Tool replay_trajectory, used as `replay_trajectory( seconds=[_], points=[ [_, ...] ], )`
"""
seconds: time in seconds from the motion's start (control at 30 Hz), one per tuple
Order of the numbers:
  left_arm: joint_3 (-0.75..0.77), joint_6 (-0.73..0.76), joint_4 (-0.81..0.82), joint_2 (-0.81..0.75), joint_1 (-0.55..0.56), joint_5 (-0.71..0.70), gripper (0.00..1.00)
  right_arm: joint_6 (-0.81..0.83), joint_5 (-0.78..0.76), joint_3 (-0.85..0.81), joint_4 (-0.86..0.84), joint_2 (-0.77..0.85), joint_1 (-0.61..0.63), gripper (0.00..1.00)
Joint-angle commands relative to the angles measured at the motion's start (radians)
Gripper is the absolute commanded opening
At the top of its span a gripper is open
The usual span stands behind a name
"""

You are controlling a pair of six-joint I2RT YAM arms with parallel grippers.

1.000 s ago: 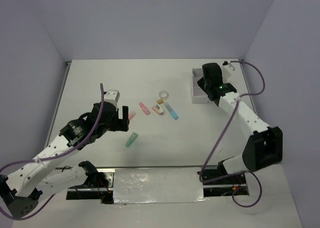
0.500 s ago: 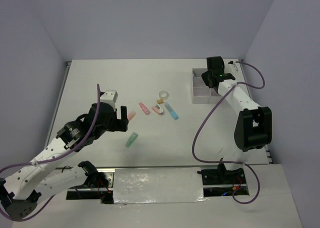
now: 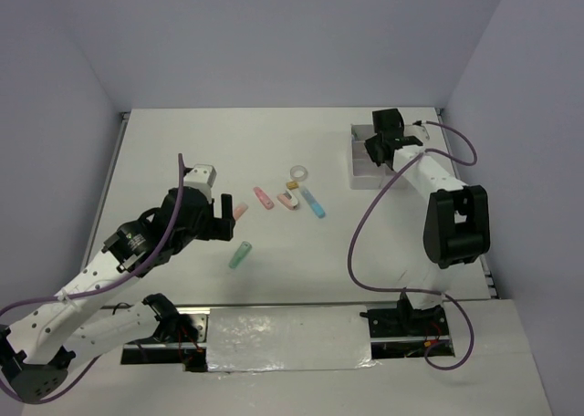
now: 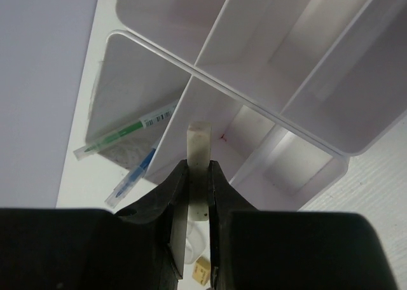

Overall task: Sort the stationery into containers
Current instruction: Place the stationery in the storage box.

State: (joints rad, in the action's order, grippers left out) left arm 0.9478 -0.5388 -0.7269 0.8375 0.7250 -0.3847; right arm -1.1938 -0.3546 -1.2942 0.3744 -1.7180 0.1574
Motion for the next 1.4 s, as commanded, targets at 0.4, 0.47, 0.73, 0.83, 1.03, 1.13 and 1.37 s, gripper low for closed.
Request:
replay_trajectory(
  seconds=[0.4,0.47,0.73,0.83,1.03,1.13,1.37],
  points=[
    [-0.011,0.046,0.061,-0.032,-0.004,0.055,0.99,0.007,-0.006,-0.033,-0.045,-0.031,0.005,0.45],
    [-0.011,0.048,0.061,-0.032,-0.002,0.055,1.00,0.011,0.000,-0.033,-0.052,-0.025,0.004,0.47],
    [-0.012,0.046,0.061,-0.028,-0.002,0.063,0.99,0.048,0.028,-0.056,-0.068,-0.009,0.002,0.61],
    [-0.012,0.045,0.061,-0.028,-0.002,0.063,0.99,0.063,0.039,-0.086,-0.026,-0.040,0.002,0.62],
    [-0.012,0.049,0.066,-0.028,-0.002,0.066,0.99,0.069,0.058,-0.034,-0.077,-0.011,0.001,0.61],
    [-0.012,0.042,0.061,-0.011,-0.001,0.057,0.99,0.105,0.071,-0.024,-0.126,0.065,0.011,0.62],
    [0.020,-0.022,0.024,0.098,-0.002,0.026,0.99,0.359,0.095,0.019,-0.204,0.298,0.083,0.65]
  ],
)
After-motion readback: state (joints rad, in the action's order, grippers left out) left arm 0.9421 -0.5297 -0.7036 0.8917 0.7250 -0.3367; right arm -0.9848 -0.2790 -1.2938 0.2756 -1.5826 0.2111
